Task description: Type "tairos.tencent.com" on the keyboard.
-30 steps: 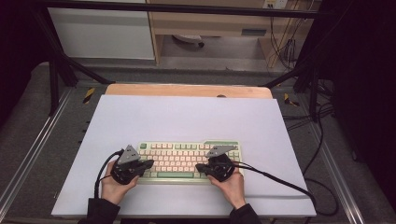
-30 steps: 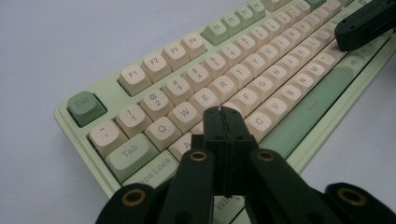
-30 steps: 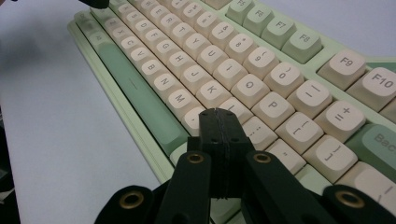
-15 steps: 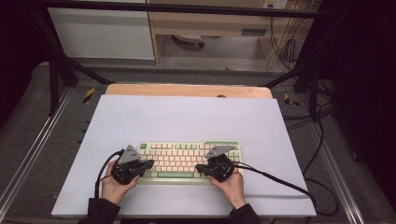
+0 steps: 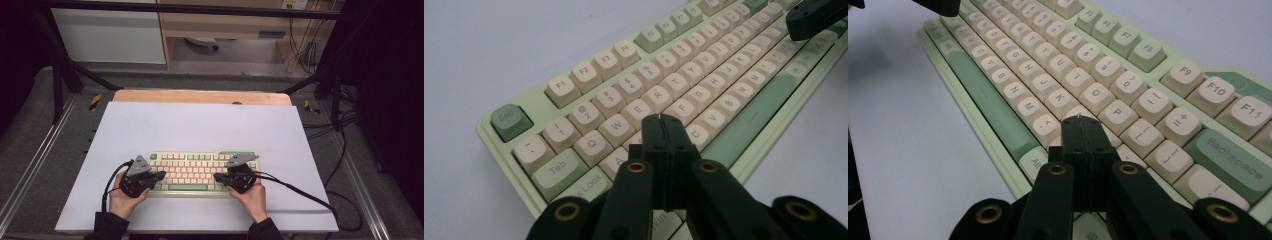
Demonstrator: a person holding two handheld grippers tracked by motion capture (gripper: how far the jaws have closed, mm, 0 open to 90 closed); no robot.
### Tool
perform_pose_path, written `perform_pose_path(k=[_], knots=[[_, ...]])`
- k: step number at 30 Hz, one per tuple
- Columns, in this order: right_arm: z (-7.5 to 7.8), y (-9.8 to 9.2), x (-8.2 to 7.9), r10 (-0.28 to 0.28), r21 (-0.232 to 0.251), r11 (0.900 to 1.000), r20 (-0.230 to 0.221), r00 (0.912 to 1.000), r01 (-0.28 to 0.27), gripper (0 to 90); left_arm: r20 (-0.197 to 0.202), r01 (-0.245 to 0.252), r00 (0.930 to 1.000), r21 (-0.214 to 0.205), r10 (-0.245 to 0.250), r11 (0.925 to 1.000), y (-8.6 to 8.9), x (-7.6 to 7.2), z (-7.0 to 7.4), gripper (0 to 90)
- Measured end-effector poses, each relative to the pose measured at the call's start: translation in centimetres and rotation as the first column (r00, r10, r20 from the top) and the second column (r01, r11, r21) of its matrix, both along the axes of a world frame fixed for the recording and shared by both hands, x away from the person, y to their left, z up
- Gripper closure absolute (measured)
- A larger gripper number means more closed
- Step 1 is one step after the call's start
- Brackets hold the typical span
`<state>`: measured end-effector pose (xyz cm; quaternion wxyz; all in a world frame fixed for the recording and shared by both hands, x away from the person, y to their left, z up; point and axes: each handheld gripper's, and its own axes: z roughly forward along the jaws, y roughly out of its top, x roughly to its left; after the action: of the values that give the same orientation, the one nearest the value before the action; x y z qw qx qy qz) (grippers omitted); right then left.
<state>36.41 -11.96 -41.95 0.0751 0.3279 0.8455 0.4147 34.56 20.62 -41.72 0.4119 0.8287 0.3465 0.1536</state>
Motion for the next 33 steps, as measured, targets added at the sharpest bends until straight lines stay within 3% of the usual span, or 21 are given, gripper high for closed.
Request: perform_pose_path(k=[12, 33], knots=[[0.3, -1.1, 0.0, -0.023, 0.011, 0.9997, 0.006, 0.9997, 0.023, 90.0, -0.004, 0.022, 0.9998, 0.007, -0.022, 0.9997, -1.2, 0.1, -0.1, 89.9], [0.3, -1.1, -0.1, -0.021, 0.013, 0.9997, 0.007, 0.9998, 0.021, 90.0, -0.025, 0.06, 0.9979, 0.041, -0.059, 0.9973, -3.3, 0.4, -1.1, 89.9]])
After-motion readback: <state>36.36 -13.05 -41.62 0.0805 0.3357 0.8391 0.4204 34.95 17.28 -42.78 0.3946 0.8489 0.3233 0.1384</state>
